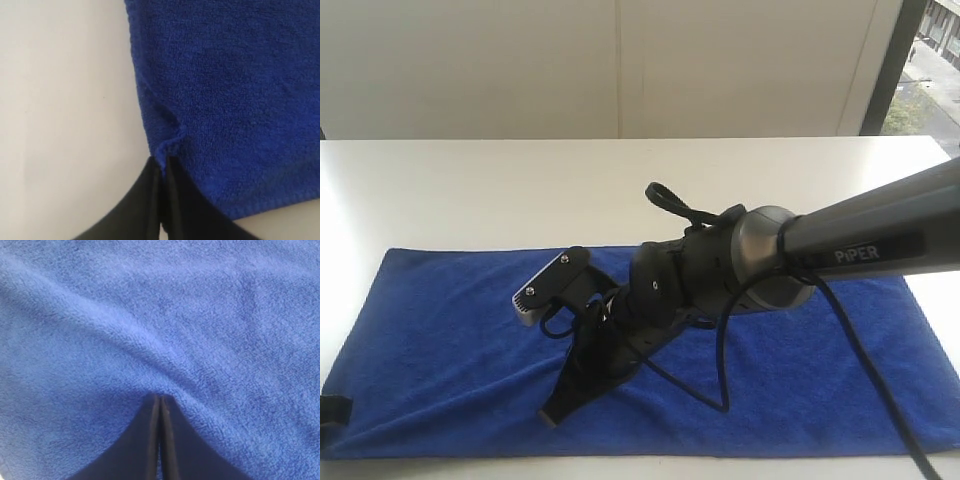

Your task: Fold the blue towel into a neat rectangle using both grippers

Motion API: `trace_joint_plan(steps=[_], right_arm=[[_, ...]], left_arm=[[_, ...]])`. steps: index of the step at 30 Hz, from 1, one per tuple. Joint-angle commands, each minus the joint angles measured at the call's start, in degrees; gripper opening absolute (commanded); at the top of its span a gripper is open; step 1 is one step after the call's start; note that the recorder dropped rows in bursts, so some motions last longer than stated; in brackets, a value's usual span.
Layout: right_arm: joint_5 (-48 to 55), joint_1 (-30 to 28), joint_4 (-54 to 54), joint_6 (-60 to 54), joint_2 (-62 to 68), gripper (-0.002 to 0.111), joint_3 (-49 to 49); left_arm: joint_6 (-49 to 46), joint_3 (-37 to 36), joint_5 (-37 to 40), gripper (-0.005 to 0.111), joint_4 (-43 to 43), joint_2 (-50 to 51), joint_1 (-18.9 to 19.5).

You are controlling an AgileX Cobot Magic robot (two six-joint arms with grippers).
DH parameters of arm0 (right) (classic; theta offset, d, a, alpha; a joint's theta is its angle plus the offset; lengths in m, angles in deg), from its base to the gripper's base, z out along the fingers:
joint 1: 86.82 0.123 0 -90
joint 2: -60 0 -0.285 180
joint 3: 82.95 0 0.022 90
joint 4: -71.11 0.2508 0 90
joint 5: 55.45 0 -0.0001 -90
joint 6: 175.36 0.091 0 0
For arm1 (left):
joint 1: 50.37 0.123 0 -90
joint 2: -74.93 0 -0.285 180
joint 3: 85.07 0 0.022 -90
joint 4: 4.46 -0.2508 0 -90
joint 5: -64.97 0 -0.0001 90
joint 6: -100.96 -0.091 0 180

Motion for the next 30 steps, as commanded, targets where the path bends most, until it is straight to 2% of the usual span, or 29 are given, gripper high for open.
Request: trace_joint_plan(steps=[1, 5, 8, 11, 13, 19, 22, 30], right_arm=[[4.6, -0.2, -0.8, -0.2, 1.5, 0.000, -1.0], [4.6, -0.2, -0.8, -0.2, 1.5, 0.000, -1.0], [4.7, -0.2, -0.8, -0.2, 1.5, 0.000, -1.0], [4.7, -0.2, -0.8, -0.2, 1.5, 0.000, -1.0], [4.7, -0.2, -0.8, -0.2, 1.5, 0.000, -1.0], [4.7, -0.2, -0.8, -0.2, 1.5, 0.000, -1.0], [4.5, -0.2, -0.8, -0.2, 1.5, 0.000, -1.0], [4.6, -0.2, -0.8, -0.2, 1.5, 0.000, -1.0]], left_arm=[[0.2, -0.5, 2.0, 0.028, -2.8, -0.4, 0.2], [0.2, -0.4, 1.8, 0.056, -2.8, -0.4, 0.2], [0.3, 0.3, 2.2, 0.059, -2.8, -0.4, 0.2], [0.3, 2.0, 4.5, 0.054, -3.5, -0.4, 0.2], [0.6, 3.4, 6.4, 0.045, -5.4, -0.4, 0.2], [8.2, 8.8, 13.2, 0.000, -17.5, -0.4, 0.2], [12.9, 11.7, 13.6, 0.000, -21.5, -0.4, 0.2], [13.1, 17.8, 17.0, 0.000, -23.0, -0.4, 0.2]])
